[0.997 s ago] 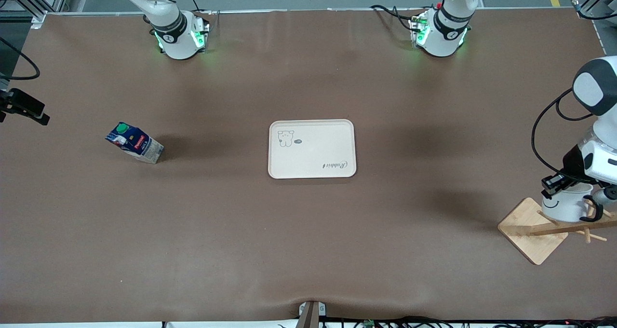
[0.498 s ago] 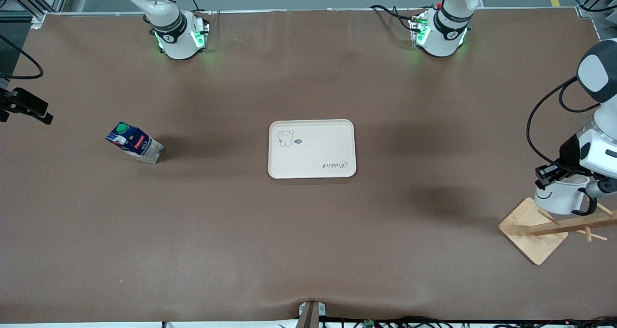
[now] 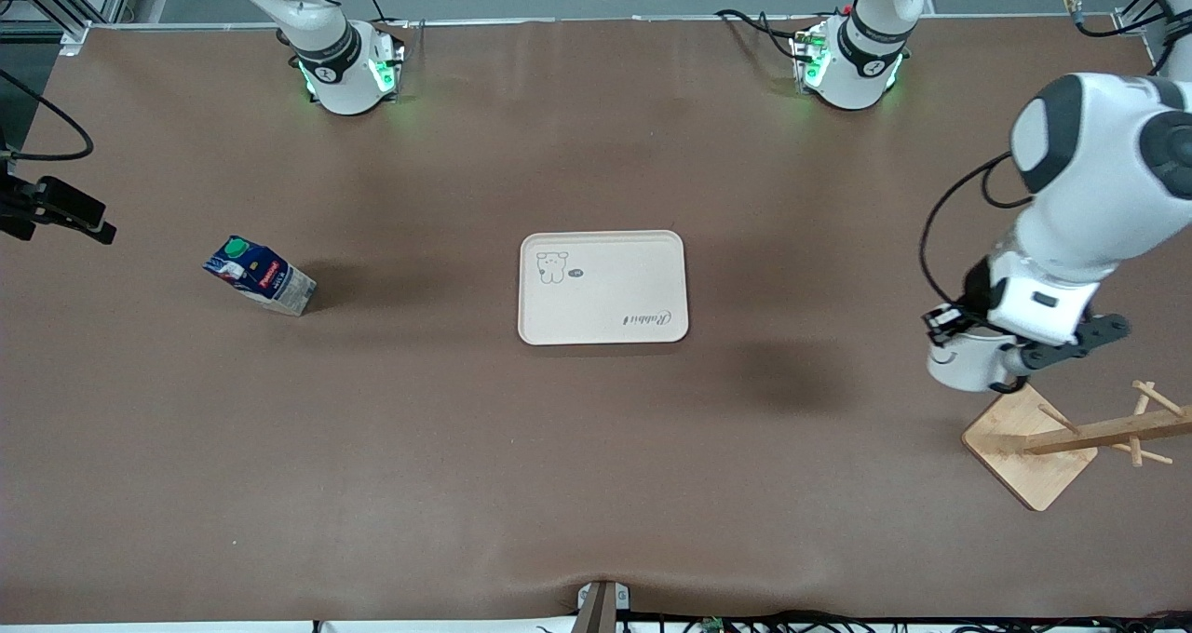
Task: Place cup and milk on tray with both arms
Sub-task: 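Lift the mug off the stand and carry it toward the tray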
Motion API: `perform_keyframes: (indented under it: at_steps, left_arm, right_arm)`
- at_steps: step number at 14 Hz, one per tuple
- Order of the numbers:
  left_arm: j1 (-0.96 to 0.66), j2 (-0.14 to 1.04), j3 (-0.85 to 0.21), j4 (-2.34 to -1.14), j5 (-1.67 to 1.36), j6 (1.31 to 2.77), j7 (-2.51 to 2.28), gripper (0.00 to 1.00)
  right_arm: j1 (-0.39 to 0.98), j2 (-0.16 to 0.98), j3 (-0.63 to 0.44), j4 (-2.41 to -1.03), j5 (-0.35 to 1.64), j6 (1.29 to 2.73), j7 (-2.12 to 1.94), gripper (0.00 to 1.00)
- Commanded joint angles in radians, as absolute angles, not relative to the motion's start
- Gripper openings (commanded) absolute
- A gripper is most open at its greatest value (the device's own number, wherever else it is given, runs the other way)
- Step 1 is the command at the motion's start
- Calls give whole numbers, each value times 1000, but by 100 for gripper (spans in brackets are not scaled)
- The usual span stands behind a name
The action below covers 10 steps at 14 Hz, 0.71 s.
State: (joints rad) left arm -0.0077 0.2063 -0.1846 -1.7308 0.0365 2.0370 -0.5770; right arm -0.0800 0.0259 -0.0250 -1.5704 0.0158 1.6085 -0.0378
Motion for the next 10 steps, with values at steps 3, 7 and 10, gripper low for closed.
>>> perform_keyframes:
  at_steps: [3, 7, 10]
  left_arm:
    - [-171, 290, -190, -1710, 43, 1999, -919, 0]
    - [-320, 417, -193, -1637, 34, 2002, -1179, 0]
    - [-395, 503, -195, -1576, -42, 2006, -1342, 0]
  right_arm:
    - [-84, 58, -21, -1569, 34, 1603, -43, 100]
    - [-97, 75, -25, -1568, 34, 1601, -44, 100]
    - [-97, 87, -25, -1571, 34, 1600, -46, 100]
